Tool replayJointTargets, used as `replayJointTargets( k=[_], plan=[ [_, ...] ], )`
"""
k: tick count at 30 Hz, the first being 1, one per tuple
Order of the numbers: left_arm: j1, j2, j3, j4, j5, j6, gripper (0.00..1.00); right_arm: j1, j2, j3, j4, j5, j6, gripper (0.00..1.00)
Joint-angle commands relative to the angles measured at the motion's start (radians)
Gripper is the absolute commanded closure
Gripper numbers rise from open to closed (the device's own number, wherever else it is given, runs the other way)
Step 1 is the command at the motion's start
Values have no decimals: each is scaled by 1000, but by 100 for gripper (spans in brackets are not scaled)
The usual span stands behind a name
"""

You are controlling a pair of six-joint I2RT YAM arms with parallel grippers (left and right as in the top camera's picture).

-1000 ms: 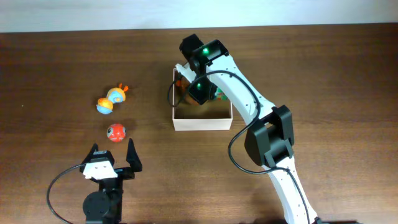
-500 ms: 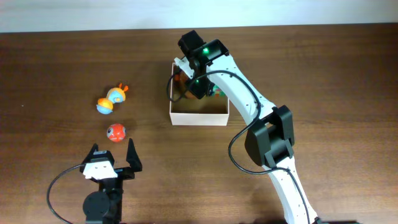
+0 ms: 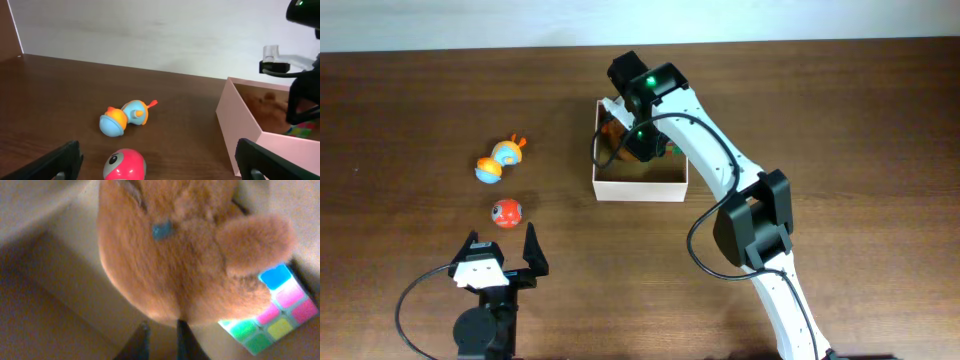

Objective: Pack container
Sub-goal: 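Release the bear in the box and lift the right gripper, then move the right gripper down onto the green spiky ball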

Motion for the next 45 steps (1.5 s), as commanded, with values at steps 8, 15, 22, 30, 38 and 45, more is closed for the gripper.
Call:
replayJointTargets(
  k=[8, 15, 22, 30, 38, 45],
  plan=[
    [5, -10, -1, -5, -3, 16, 1, 30, -39, 270, -190, -31, 12, 62],
    [5, -10, -1, -5, -3, 16, 1, 4, -61, 407, -321, -21, 210, 38],
    [5, -10, -1, -5, -3, 16, 1, -62, -107, 406, -322, 12, 355, 37],
    [5, -10, -1, -5, -3, 16, 1, -108, -218, 333, -322, -3, 361, 37],
    [5, -10, -1, -5, -3, 16, 1, -148, -468, -25, -322, 102, 363, 31],
    [5, -10, -1, -5, -3, 16, 1, -258, -503, -299, -240, 124, 435, 32]
  ],
)
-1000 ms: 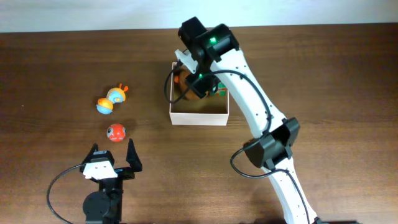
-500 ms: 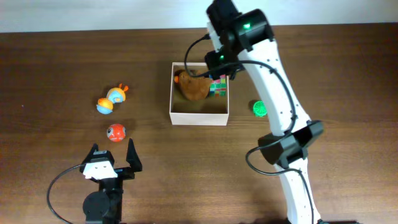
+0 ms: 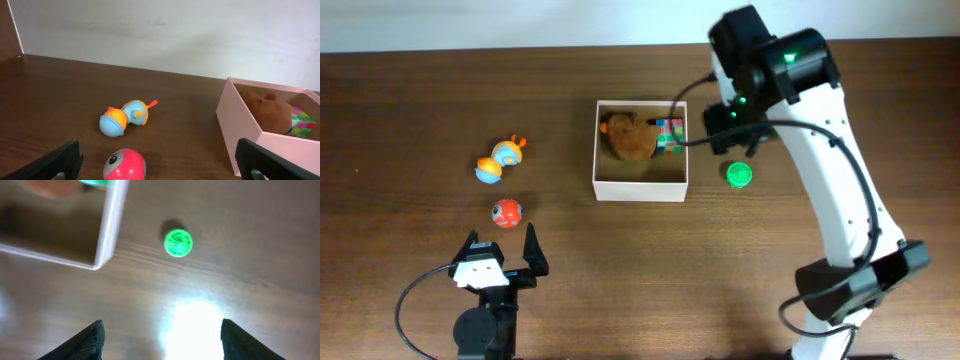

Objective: Pack container
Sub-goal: 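Move the right gripper down onto the green spiky ball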

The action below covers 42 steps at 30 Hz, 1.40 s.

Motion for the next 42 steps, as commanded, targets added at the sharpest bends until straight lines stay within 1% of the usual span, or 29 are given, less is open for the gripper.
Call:
replayJointTargets(
  k=[1, 2, 6, 7, 11, 14, 23, 34, 42],
  plan=[
    [5, -10, -1, -5, -3, 16, 1, -68, 21, -131, 72, 10, 51, 31],
    [5, -10, -1, -5, -3, 16, 1, -92, 21, -180, 116, -22, 50, 29],
    [5, -10, -1, -5, -3, 16, 1, -173, 29, -341, 272, -119, 50, 14],
    [5, -10, -1, -5, -3, 16, 1, -198, 29, -383, 315, -150, 50, 12],
    [5, -10, -1, -5, -3, 16, 1, -257, 29, -462, 410, -215, 49, 12],
    [5, -10, -1, -5, -3, 16, 1, -273, 30, -502, 471, -248, 31, 14],
    [5, -10, -1, -5, -3, 16, 1, -242, 32, -592, 600, -246, 42, 19],
    [5, -10, -1, -5, -3, 16, 1, -243, 47, -732, 768, -237, 61, 19],
    [5, -10, -1, -5, -3, 16, 1, -243, 97, -746, 816, -237, 46, 20]
  ],
)
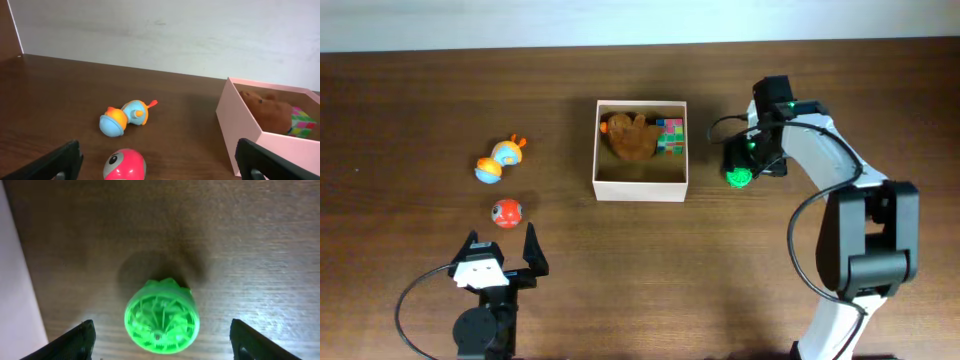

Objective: Pack container
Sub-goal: 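Move the right gripper down onto the green spiky ball, then close the right gripper on the green spiky ball and lift it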

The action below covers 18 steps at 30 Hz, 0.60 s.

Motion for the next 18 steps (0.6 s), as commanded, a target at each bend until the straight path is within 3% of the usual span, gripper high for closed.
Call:
replayJointTargets(
  k=[1, 10, 18],
  plan=[
    [5, -10, -1, -5, -3, 16, 1, 5, 37, -10, 12, 2, -10, 20],
    [5, -10, -1, -5, -3, 16, 1, 5, 65, -10, 26, 2, -14, 32],
    [5, -10, -1, -5, -3, 16, 1, 5, 101, -10, 26, 28, -41, 34]
  ],
)
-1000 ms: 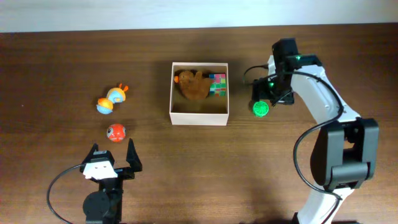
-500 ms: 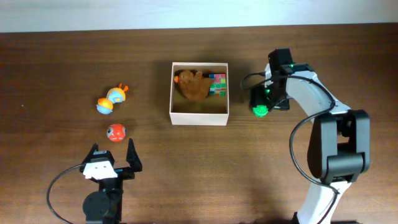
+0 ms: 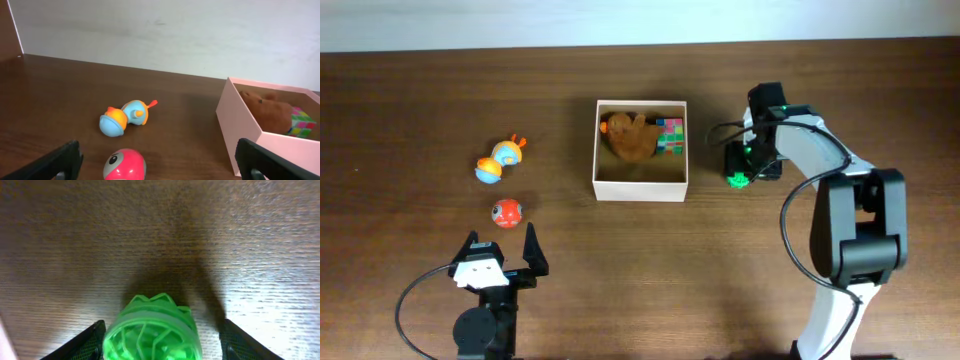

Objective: Pack container
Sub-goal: 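Close the right gripper on the green spiky ball and lift it, then carry the green ball left over the box with the right gripper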

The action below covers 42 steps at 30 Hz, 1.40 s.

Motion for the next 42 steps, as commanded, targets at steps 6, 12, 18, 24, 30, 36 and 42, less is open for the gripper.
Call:
replayJointTargets(
  k=[6, 12, 18, 24, 30, 36, 42],
  plan=[
    [5, -10, -1, -5, -3, 16, 1, 5, 33, -10, 6, 24, -52, 43],
    [5, -10, -1, -5, -3, 16, 1, 5, 33, -10, 5, 40, -52, 52],
    [5, -10, -1, -5, -3, 16, 1, 5, 32, -3, -4, 28, -51, 52],
    [5, -10, -1, -5, -3, 16, 1, 5, 32, 63, -75, 24, -52, 56],
    [5, -10, -1, -5, -3, 16, 1, 5, 29, 189, -186, 8, -52, 56],
    [5, -10, -1, -5, -3, 16, 1, 14, 18, 313, -298, -18, -87, 56],
    [5, -10, -1, -5, -3, 16, 1, 64, 3, 434, -392, -39, -125, 56]
  ],
)
